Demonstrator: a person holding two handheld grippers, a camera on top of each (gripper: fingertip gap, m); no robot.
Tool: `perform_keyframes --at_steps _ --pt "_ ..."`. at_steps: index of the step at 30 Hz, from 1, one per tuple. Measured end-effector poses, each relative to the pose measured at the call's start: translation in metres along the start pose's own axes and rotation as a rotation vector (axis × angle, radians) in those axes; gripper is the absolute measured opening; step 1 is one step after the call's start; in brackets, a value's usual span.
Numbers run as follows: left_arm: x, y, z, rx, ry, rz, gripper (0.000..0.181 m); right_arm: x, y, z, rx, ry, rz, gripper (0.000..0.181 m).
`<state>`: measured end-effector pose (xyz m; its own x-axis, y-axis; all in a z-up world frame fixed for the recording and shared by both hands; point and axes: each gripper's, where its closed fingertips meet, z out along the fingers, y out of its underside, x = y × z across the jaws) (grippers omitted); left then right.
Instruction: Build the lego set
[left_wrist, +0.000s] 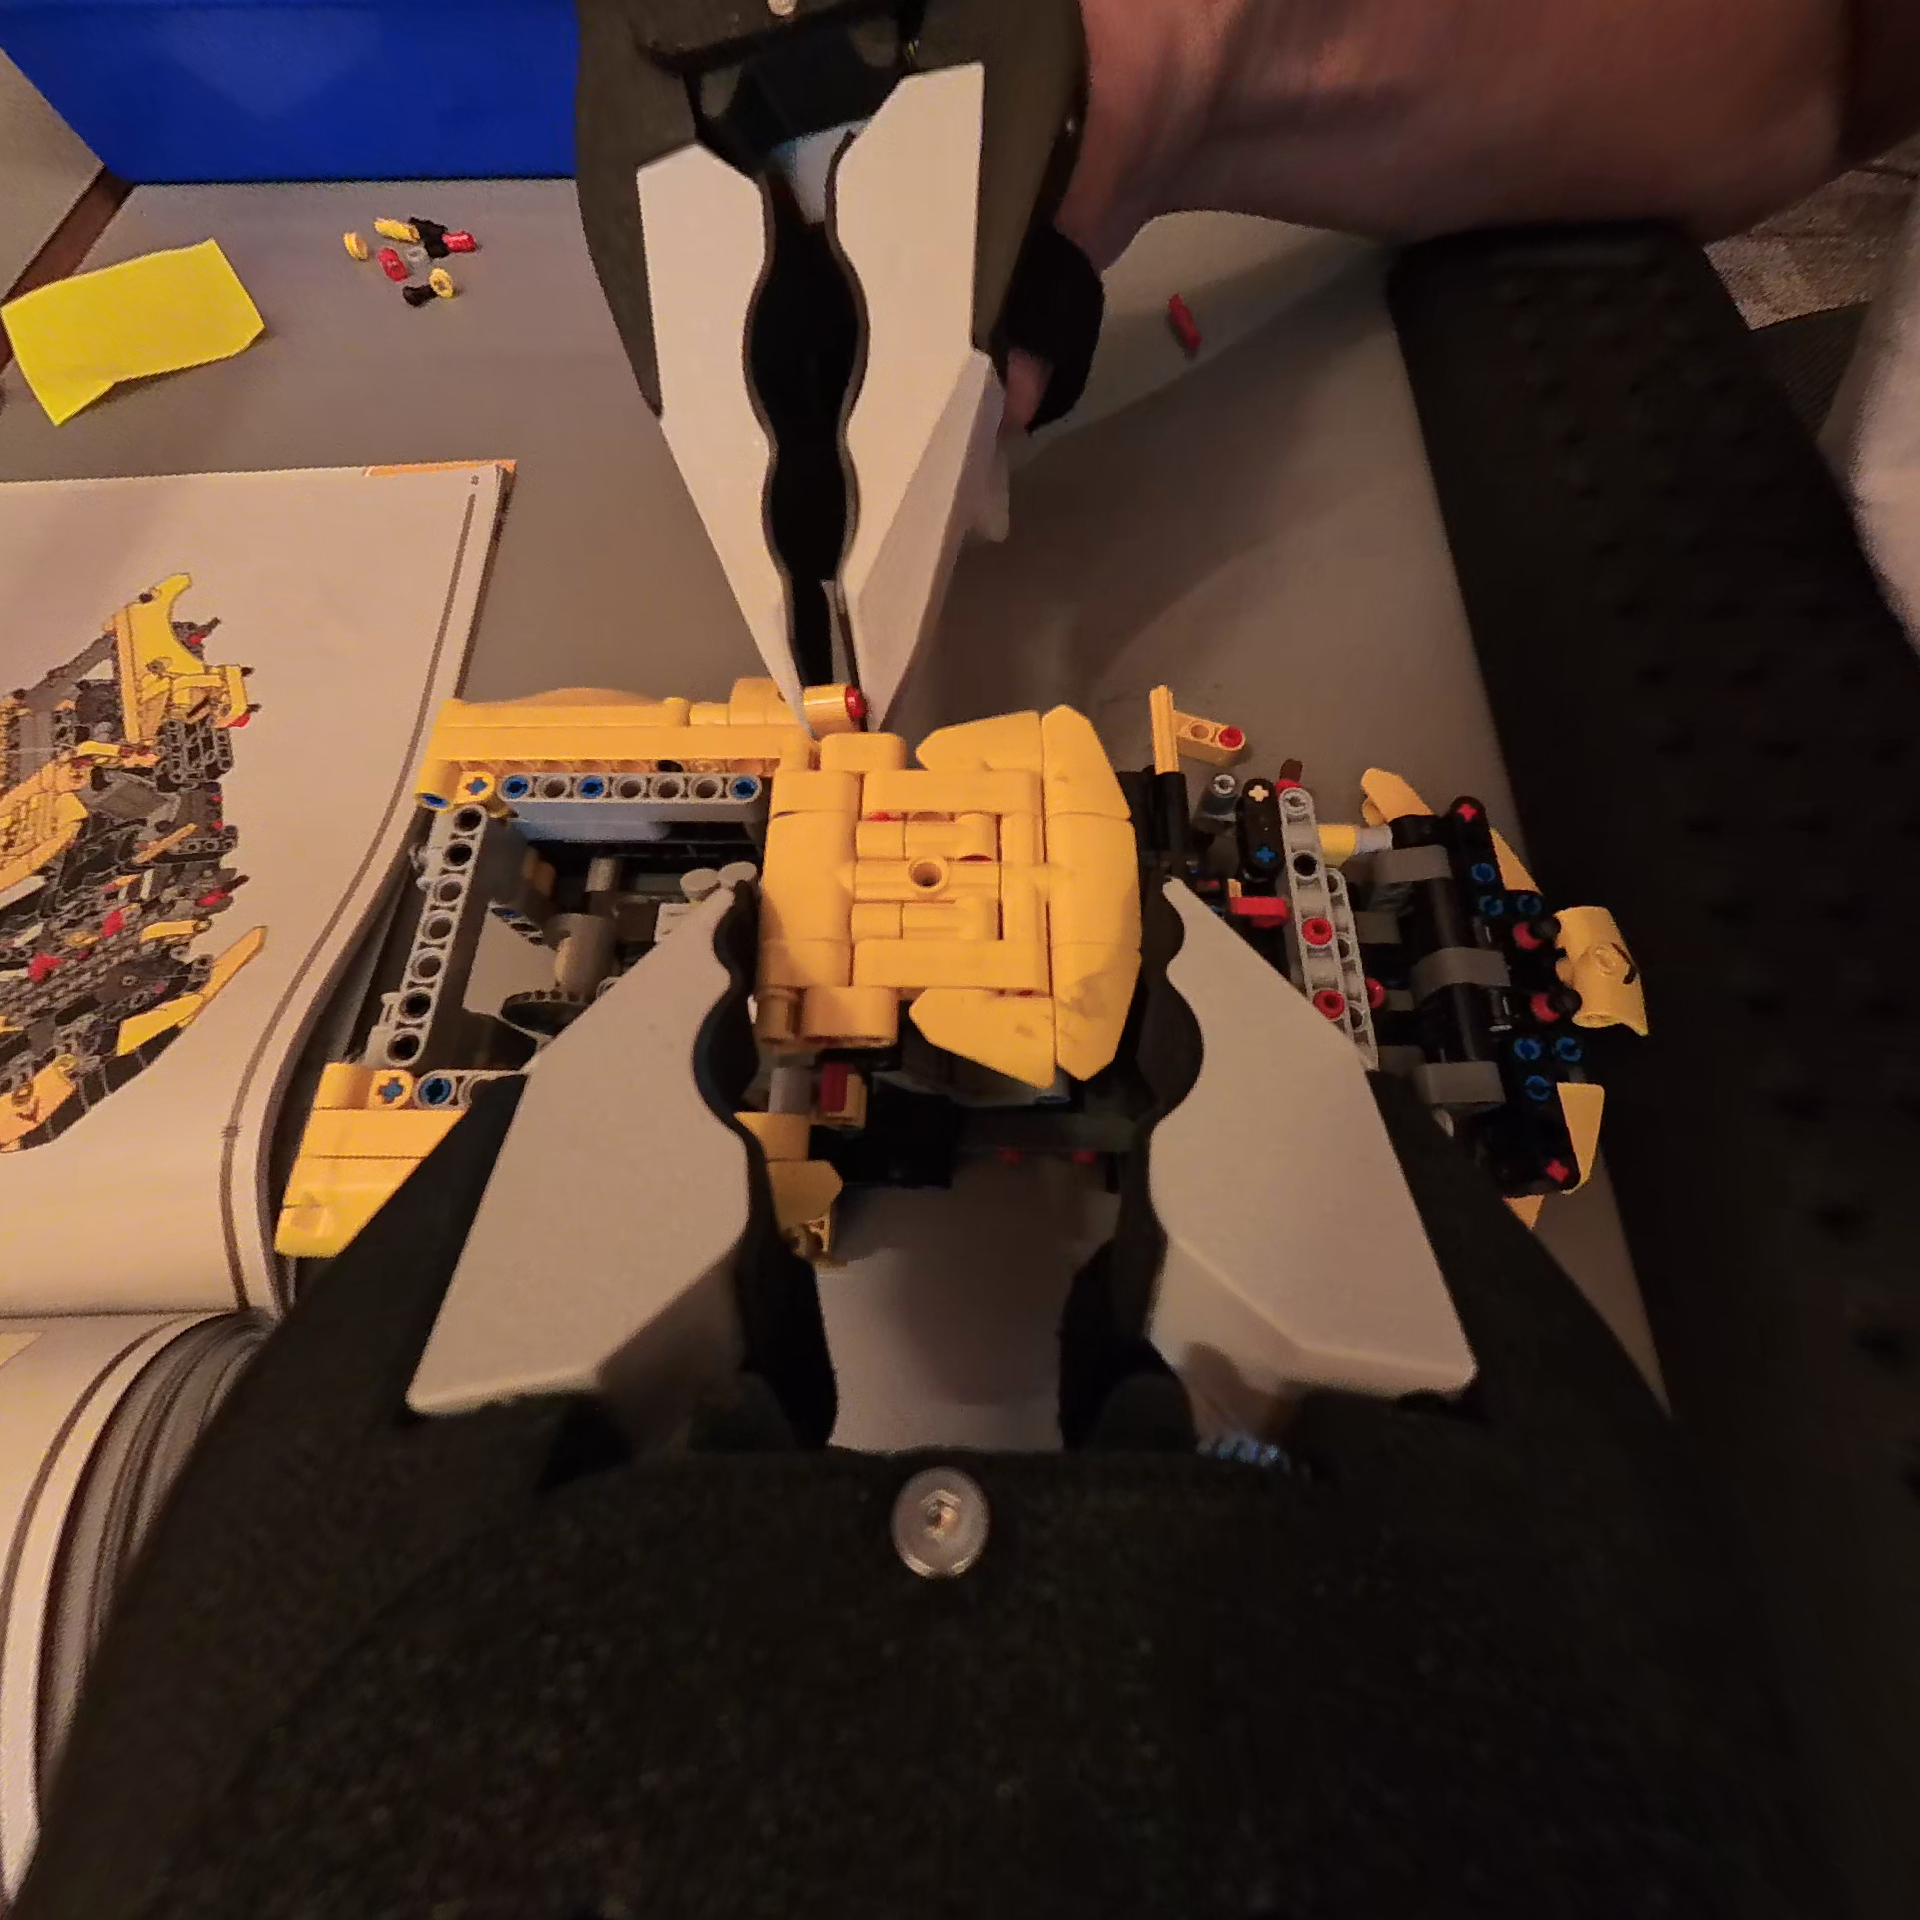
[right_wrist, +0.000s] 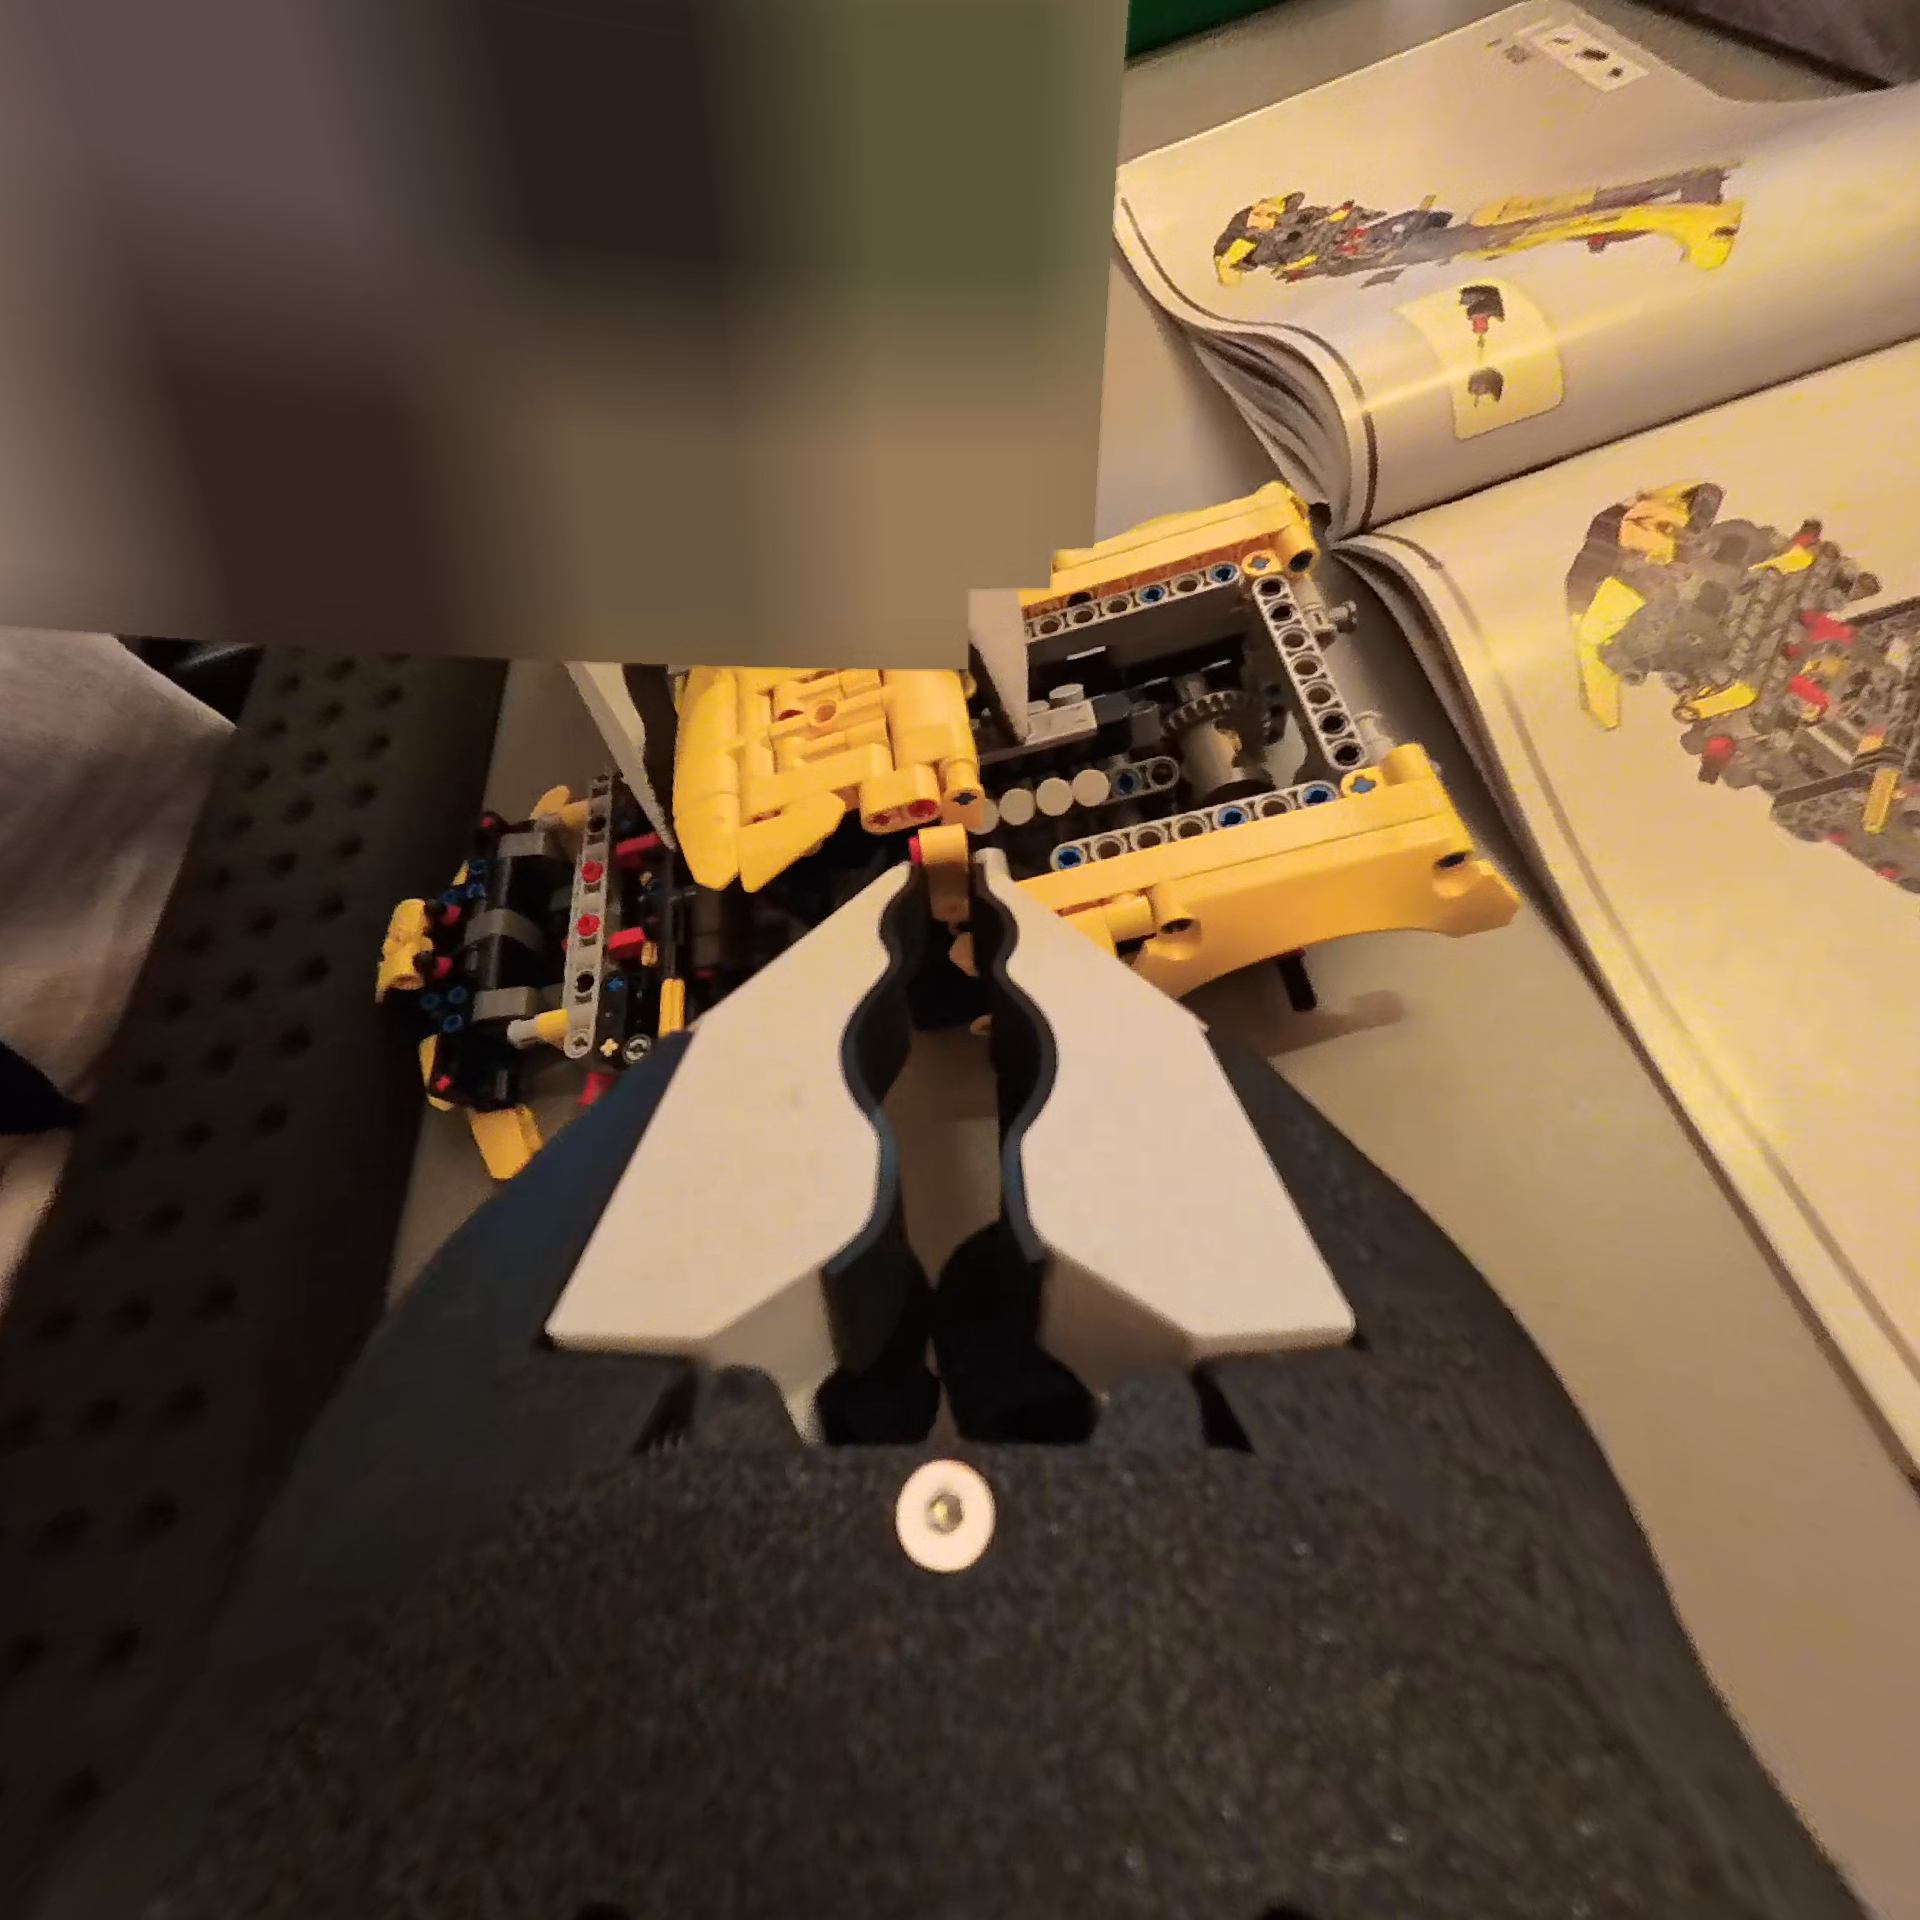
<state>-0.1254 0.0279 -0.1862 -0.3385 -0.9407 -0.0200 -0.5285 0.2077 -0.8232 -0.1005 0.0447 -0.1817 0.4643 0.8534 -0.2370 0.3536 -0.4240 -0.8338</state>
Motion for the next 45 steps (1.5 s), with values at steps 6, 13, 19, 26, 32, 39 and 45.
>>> perform_keyframes --at_steps 6,13,19,26,32,39,45 --pt "0.0 0.0 0.0 0.0 0.0 -0.002 0.074 0.001 0.0 0.001 0.038 -0.091 0.241 0.007" --pt "0.0 0.0 0.0 -0.001 -0.004 0.002 0.074 0.001 0.0 0.002 0.001 -0.033 0.125 0.006" --pt "0.0 0.0 0.001 -0.003 -0.007 0.003 0.074 0.001 -0.001 0.004 0.007 -0.006 0.059 0.007" --pt "0.0 0.0 0.0 0.001 0.0 0.003 0.074 0.004 0.001 -0.006 0.016 -0.005 -0.012 0.009" --pt "0.0 0.0 0.0 -0.001 0.0 0.004 0.074 0.001 0.001 0.002 0.014 0.013 -0.067 0.007" --pt "0.0 0.001 0.001 -0.006 -0.007 0.017 0.074 0.001 0.001 0.004 0.025 -0.056 0.127 0.006" --pt "0.0 0.001 0.002 -0.023 -0.005 0.019 0.074 0.001 0.0 0.005 0.017 -0.058 0.208 0.006"
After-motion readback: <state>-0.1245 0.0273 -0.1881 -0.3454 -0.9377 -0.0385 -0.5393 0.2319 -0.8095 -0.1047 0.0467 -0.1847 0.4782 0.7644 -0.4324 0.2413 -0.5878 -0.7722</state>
